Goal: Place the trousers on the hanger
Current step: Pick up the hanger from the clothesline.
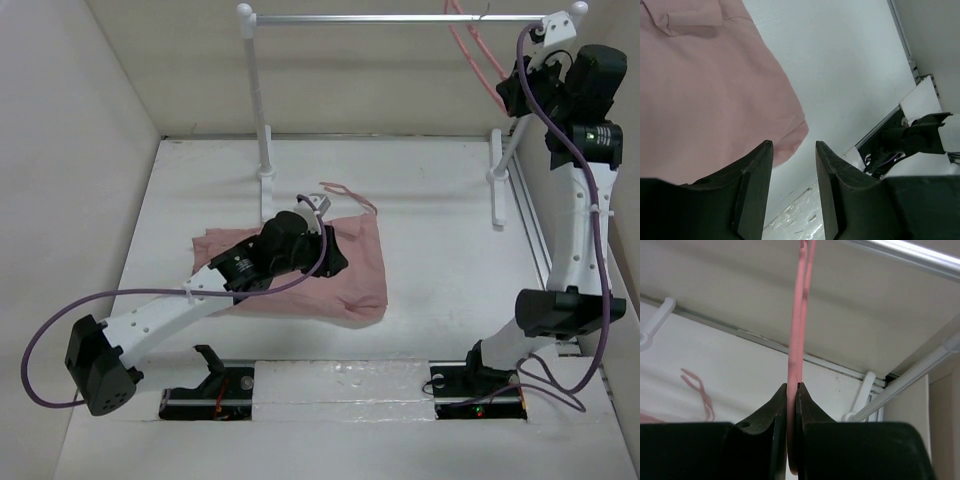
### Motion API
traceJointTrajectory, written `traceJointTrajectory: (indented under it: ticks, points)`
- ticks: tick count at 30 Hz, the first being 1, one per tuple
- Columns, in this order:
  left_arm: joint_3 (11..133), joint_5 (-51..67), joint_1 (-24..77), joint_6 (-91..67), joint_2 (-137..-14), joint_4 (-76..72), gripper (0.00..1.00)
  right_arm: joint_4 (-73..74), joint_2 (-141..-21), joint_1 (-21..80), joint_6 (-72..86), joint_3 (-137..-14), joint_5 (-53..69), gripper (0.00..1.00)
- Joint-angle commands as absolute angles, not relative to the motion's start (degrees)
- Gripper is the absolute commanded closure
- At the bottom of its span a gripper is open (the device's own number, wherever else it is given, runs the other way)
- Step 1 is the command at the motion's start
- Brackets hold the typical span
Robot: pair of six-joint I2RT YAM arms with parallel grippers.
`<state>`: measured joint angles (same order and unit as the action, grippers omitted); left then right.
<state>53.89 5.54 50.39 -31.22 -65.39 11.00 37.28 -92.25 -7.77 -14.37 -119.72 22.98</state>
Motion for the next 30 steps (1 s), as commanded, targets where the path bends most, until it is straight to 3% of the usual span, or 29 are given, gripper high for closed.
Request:
traceJointTrajectory:
  ticks: [1, 5, 8, 18, 26, 30]
  points:
    - [57.91, 6.06, 50.27, -31.9, -64.95, 10.11, 0.64, 28.83, -86.49, -7.29, -14.06, -117.78, 19.26, 1.0]
    - [60.46, 7.46, 50.27, -32.43, -65.13, 10.55, 0.48, 28.57, -80.09, -6.77, -14.41, -109.1, 16.35, 1.0]
    - [65.19, 8.95, 50.27, -32.61, -66.44, 10.63, 0.45, 25.77, -74.03, -6.24, -14.59, -95.33, 14.94, 1.0]
    - [81.2, 11.24, 53.43, -33.57, -76.54, 10.99, 0.45, 22.23, -58.28, -2.03, -15.2, -73.85, 12.13, 1.0]
    - [94.91, 9.24, 55.89, -38.05, -89.28, 11.6, 0.39, 23.9, -39.32, 12.19, -9.49, -53.72, 6.42, 1.0]
    - [97.2, 7.65, 56.43, -41.38, -93.95, 10.81, 0.38, 26.54, -35.78, 15.63, -8.35, -48.7, 6.24, 1.0]
